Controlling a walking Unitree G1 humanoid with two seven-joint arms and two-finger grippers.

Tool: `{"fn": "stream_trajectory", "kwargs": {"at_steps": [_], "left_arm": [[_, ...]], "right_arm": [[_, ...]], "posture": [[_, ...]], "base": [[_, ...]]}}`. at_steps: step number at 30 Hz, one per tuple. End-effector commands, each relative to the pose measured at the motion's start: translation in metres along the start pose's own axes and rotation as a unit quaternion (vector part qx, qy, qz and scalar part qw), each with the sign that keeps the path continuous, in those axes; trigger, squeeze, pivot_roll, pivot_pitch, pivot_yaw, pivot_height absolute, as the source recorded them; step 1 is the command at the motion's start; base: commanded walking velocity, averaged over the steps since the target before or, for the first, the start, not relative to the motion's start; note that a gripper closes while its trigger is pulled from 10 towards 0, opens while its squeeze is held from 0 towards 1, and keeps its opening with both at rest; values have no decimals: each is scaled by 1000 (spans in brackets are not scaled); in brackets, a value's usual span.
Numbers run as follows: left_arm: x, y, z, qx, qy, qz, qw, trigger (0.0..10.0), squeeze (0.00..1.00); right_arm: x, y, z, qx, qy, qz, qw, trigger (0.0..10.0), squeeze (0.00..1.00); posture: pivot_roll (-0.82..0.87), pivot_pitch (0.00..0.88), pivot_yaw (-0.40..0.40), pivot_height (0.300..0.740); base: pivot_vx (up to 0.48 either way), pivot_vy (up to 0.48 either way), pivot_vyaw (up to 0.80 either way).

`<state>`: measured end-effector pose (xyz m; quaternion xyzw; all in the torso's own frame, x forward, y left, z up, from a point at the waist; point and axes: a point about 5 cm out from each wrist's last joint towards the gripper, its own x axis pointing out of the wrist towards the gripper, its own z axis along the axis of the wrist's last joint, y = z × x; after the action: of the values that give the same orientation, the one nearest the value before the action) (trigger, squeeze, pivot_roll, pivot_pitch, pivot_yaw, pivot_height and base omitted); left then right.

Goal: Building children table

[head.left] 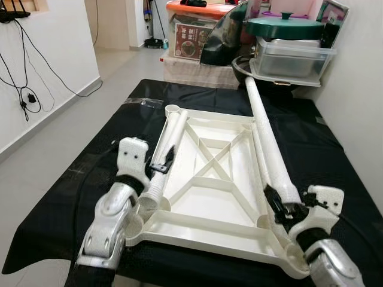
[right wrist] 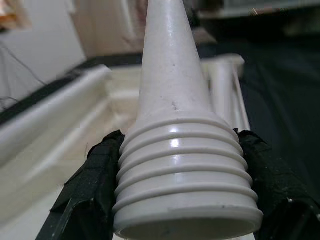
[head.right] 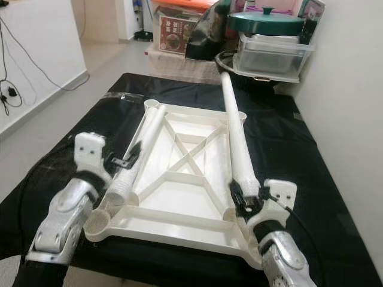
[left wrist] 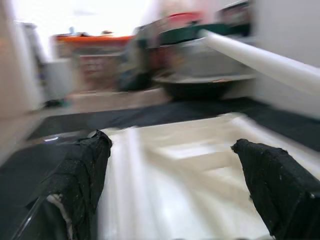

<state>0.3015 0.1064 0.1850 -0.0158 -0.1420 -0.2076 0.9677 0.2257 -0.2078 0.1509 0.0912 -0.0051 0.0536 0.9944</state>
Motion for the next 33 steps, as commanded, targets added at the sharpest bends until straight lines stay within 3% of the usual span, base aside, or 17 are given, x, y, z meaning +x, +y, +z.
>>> {"fn": "stream_trajectory", "kwargs": {"at_steps": [1, 3, 6, 7, 8, 9, 14, 20, 22, 24, 25, 33], "left_arm": [[2, -10, -1, -39, 0, -38, 999, 10000, 0], [2, -14, 0, -53, -2, -51, 997, 10000, 0], [-2, -22, 0, -142, 4, -88, 986, 10000, 0], [-2, -22, 0, -142, 4, -88, 986, 10000, 0], [-2, -24, 3, -190, 2, -107, 976, 10000, 0], [-2, -24, 3, -190, 2, -107, 976, 10000, 0], [1, -20, 4, -280, 0, -130, 951, 10000, 0], [-1, -18, -1, -311, 11, -129, 942, 10000, 0], [-1, -15, -5, -331, 24, -133, 934, 10000, 0], [-1, -14, -5, -335, 25, -133, 933, 10000, 0], [1, -10, -2, -348, 24, -136, 927, 10000, 0], [4, -5, 4, -376, 17, -147, 915, 10000, 0]], "right_arm": [[-5, 10, -1, 11, 0, 50, 999, 0, 0], [-7, 14, -2, 15, 4, 68, 998, 0, 0], [-13, 26, -11, 32, 27, 131, 991, 0, 0], [-13, 26, -11, 32, 27, 131, 991, 0, 0], [-15, 29, -15, 36, 38, 156, 986, 0, 0], [-15, 29, -15, 36, 38, 156, 986, 0, 0], [-17, 32, -14, 60, 34, 206, 976, 0, 0], [-20, 34, -9, 75, 26, 238, 968, 0, 0], [-29, 39, -11, 86, 36, 281, 955, 0, 0], [-31, 40, -12, 88, 40, 291, 952, 0, 0], [-37, 45, -16, 83, 60, 323, 941, 0, 0], [-45, 48, -22, 83, 88, 359, 925, 0, 0]], "posture": [[68, 0, -62, 740], [68, 0, -61, 740], [67, 0, -66, 740], [67, 0, -66, 740], [70, 0, -70, 740], [70, 0, -70, 740], [80, 0, -82, 740], [80, 0, -84, 740], [79, 0, -82, 740], [79, 0, -82, 740], [78, 0, -81, 740], [79, 0, -79, 740]], "base": [[0, 0, 0], [0, 0, 0], [0, 0, 0], [0, 0, 0], [0, 0, 0], [0, 0, 0], [0, 0, 0], [0, 0, 0], [0, 0, 0], [0, 0, 0], [0, 0, 0], [0, 0, 0]]}}
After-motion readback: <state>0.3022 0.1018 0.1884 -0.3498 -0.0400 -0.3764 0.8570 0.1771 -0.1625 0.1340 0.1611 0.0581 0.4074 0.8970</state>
